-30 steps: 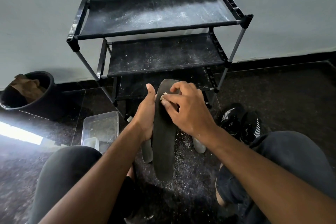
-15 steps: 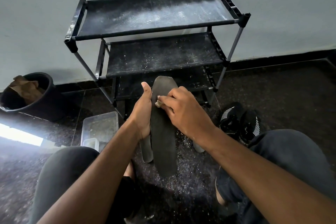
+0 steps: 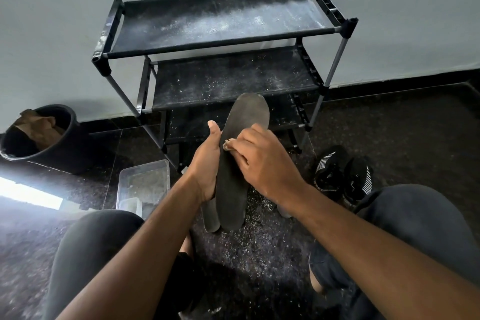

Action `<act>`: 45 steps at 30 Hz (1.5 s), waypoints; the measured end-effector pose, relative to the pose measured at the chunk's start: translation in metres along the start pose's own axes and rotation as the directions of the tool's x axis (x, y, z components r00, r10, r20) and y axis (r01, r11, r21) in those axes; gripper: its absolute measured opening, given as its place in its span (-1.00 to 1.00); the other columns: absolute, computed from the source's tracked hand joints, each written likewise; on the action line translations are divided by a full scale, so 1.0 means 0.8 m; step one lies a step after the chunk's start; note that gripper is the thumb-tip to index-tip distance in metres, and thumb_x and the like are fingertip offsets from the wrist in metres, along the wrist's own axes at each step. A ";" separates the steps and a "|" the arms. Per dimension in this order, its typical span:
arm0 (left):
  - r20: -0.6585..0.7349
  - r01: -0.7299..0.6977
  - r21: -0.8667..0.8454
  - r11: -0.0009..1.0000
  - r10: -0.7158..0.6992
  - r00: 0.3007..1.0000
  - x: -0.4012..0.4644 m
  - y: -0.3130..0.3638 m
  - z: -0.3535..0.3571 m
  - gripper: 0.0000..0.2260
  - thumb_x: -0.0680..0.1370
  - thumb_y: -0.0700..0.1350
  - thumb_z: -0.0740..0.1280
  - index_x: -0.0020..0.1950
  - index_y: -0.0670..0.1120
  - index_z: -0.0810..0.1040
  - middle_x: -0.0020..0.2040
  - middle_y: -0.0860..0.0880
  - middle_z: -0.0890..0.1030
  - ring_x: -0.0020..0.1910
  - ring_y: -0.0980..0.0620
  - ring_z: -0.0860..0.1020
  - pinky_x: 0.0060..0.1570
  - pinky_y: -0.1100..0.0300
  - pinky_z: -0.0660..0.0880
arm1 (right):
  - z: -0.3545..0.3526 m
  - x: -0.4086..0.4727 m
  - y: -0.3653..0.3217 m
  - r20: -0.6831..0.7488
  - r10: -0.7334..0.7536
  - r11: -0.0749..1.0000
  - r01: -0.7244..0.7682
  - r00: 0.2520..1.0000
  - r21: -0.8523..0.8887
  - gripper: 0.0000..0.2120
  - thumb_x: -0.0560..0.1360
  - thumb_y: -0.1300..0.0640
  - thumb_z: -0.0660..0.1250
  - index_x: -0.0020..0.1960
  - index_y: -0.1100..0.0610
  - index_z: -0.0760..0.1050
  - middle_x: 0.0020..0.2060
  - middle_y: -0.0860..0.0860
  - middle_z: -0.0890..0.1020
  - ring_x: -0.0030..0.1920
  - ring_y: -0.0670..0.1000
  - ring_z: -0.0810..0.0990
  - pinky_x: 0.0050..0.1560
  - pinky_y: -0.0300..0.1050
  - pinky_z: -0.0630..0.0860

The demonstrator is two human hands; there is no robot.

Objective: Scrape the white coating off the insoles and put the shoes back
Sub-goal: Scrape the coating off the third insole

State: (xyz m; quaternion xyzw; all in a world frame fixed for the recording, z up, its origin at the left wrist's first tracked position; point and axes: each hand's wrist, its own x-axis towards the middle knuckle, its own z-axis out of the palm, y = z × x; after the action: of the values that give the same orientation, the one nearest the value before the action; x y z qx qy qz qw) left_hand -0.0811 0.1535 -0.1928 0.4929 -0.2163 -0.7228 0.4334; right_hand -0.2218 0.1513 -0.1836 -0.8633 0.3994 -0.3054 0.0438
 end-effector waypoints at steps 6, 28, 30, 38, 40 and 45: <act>0.028 -0.001 -0.023 1.000 0.002 1.000 -0.004 0.001 0.001 -0.24 0.65 0.38 -0.07 0.45 -0.18 0.52 0.19 -0.19 0.69 0.12 -0.06 0.69 0.14 0.07 0.63 | -0.011 0.009 0.023 -0.046 0.106 0.993 -0.109 0.993 -0.048 -0.72 0.55 0.03 0.36 0.21 0.11 0.61 -0.06 0.00 0.54 -0.02 0.04 0.45 -0.06 0.04 0.49; -0.019 -0.074 -0.026 0.997 0.074 0.997 0.002 0.000 -0.006 -0.24 0.65 0.38 -0.05 0.47 -0.18 0.51 0.36 -0.22 0.61 0.38 -0.13 0.57 0.44 -0.09 0.43 | -0.002 -0.001 0.016 -0.031 0.005 0.999 -0.006 1.000 -0.053 -0.82 0.57 0.06 0.36 0.01 0.14 0.66 -0.10 0.00 0.54 -0.06 0.02 0.45 -0.11 0.01 0.47; -0.012 -0.079 -0.032 0.996 0.078 0.997 0.002 -0.001 -0.005 -0.26 0.65 0.37 -0.06 0.45 -0.18 0.52 0.34 -0.21 0.63 0.33 -0.12 0.61 0.36 -0.04 0.51 | -0.002 0.002 0.025 -0.076 0.068 0.996 -0.073 0.995 -0.059 -0.83 0.56 0.06 0.37 0.04 0.12 0.66 -0.07 -0.01 0.55 -0.05 0.02 0.45 -0.09 0.02 0.49; -0.067 -0.100 -0.028 0.995 0.098 0.993 0.004 0.003 -0.008 -0.22 0.63 0.41 -0.02 0.42 -0.19 0.55 0.34 -0.23 0.62 0.34 -0.16 0.60 0.42 -0.12 0.46 | 0.001 -0.011 0.000 0.006 -0.105 0.987 0.105 0.994 -0.121 -0.75 0.63 0.11 0.20 0.10 0.12 0.65 -0.13 0.04 0.57 -0.04 0.08 0.49 -0.09 0.05 0.40; -0.066 -0.102 -0.061 0.993 0.098 0.993 0.006 0.004 -0.011 -0.22 0.63 0.41 -0.02 0.43 -0.20 0.53 0.35 -0.23 0.62 0.35 -0.15 0.59 0.45 -0.13 0.43 | -0.003 -0.009 0.001 0.033 -0.135 0.980 0.139 0.990 -0.143 -0.73 0.62 0.12 0.18 0.10 0.11 0.65 -0.13 0.03 0.57 -0.03 0.08 0.49 -0.07 0.04 0.39; -0.017 -0.110 -0.124 0.986 0.109 0.994 0.004 0.001 -0.004 -0.25 0.66 0.35 -0.08 0.43 -0.22 0.51 0.36 -0.24 0.60 0.39 -0.14 0.56 0.48 -0.08 0.40 | -0.010 0.003 0.029 -0.034 0.051 0.976 -0.057 0.998 -0.210 -0.84 0.56 0.09 0.35 0.08 0.04 0.68 -0.14 -0.02 0.56 -0.04 0.05 0.45 -0.08 -0.06 0.29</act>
State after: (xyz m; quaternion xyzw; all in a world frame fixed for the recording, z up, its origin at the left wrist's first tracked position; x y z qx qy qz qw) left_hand -0.0785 0.1505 -0.1953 0.4560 -0.1953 -0.7074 0.5035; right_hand -0.2405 0.1353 -0.1838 -0.8475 0.4535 -0.2721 -0.0455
